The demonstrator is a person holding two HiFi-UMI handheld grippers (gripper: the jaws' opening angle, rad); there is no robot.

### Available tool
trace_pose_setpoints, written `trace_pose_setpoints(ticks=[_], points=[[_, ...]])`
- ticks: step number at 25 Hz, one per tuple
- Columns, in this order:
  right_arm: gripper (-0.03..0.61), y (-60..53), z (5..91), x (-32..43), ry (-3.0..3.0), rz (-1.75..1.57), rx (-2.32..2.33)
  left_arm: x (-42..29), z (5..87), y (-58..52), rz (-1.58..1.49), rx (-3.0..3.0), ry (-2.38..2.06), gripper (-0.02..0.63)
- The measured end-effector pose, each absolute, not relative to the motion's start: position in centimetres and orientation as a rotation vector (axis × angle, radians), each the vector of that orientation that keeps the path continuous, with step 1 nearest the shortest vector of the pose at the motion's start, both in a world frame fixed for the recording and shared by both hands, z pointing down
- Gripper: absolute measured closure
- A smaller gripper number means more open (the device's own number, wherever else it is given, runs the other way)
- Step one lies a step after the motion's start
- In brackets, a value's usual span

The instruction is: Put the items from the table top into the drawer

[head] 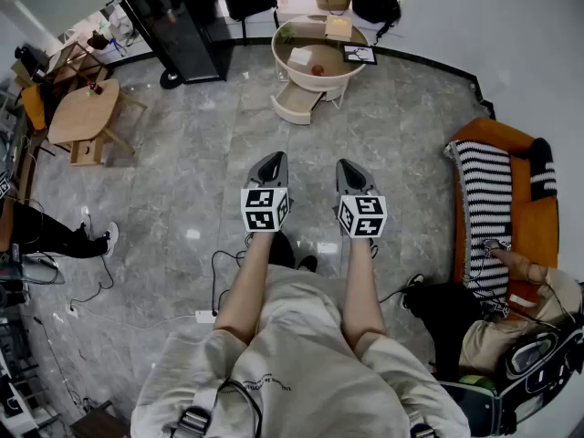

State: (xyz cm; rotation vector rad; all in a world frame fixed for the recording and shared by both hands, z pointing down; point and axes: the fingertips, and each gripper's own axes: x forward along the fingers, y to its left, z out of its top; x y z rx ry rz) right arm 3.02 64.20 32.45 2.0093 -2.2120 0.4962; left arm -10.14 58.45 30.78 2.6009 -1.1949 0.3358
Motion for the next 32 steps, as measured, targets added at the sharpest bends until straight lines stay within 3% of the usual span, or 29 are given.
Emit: trace_pose_setpoints(ticks=[13, 28, 32], points=[[0.544, 65.9, 31.3, -2.3, -2.188, 0.525, 2.004, -14.3, 30.3, 59.9, 0.336, 2.596, -1.128, 0.594], [0.541, 43.2, 38.6, 9.8, -2.189, 0.823, 1.955, -1.1, 34.7, 36.3, 0.384, 2.555, -1.120, 0.592], [0.543, 40.3, 37.5, 9.3, -2.175, 0.841, 1.971, -1.5, 33.1, 33.2, 0.368, 2.591, -1.093, 0.592]])
